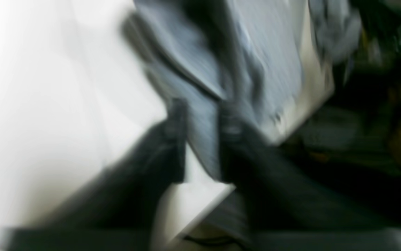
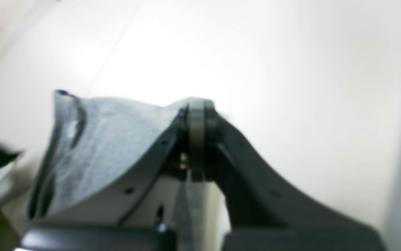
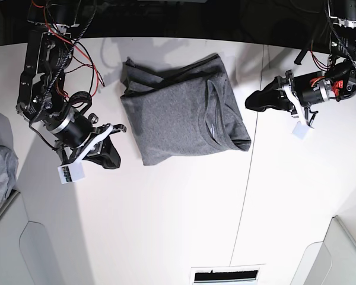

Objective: Layout the t-shirt on the table in an organized manner, then fold the t-shirt properly
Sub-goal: 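Grasp the folded shirt with both grippers and fold it over once more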

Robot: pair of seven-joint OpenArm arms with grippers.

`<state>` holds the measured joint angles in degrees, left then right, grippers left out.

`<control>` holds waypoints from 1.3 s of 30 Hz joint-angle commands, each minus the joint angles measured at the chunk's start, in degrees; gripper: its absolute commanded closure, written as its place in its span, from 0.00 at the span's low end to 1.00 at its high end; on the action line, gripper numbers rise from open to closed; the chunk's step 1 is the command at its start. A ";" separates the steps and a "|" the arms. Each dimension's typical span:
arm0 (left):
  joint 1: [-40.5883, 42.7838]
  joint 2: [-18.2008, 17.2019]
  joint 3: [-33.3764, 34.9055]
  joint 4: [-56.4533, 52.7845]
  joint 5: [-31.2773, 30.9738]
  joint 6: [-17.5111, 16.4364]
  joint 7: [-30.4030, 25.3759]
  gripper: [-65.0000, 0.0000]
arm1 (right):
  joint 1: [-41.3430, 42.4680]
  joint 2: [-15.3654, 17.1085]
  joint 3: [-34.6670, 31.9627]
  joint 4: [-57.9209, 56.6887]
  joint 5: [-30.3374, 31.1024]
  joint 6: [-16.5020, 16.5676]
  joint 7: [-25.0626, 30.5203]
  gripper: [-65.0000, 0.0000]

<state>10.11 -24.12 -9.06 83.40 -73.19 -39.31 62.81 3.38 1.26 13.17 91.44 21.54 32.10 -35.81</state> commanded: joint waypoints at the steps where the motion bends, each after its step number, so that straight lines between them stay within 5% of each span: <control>1: 0.00 -0.81 0.07 4.11 -1.64 -0.69 -1.25 1.00 | 1.29 0.37 0.00 0.00 1.18 0.24 2.75 1.00; 9: 1.51 -0.81 3.08 22.67 4.94 -0.69 -4.79 1.00 | 11.87 0.48 -2.47 -16.63 1.14 0.26 6.03 1.00; 13: 1.64 -0.15 11.63 20.26 10.43 -0.69 -8.26 1.00 | 18.71 0.48 -8.50 -26.82 -1.81 0.33 6.27 1.00; 19: 1.44 2.93 21.79 12.81 29.05 -0.69 -18.08 1.00 | 25.14 0.48 -21.40 -36.98 -9.18 0.28 7.32 1.00; 26: -1.44 2.97 18.82 0.50 36.83 -0.69 -22.77 1.00 | 24.52 1.31 -26.32 -37.97 -11.13 0.28 5.40 1.00; 39: -15.08 1.40 12.79 -10.91 36.89 -0.69 -24.28 1.00 | 8.63 3.63 -26.27 -22.18 7.02 1.14 -4.09 1.00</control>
<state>-3.90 -22.26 3.90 71.68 -35.00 -39.46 39.62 10.87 5.04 -13.17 68.42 27.38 32.36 -40.60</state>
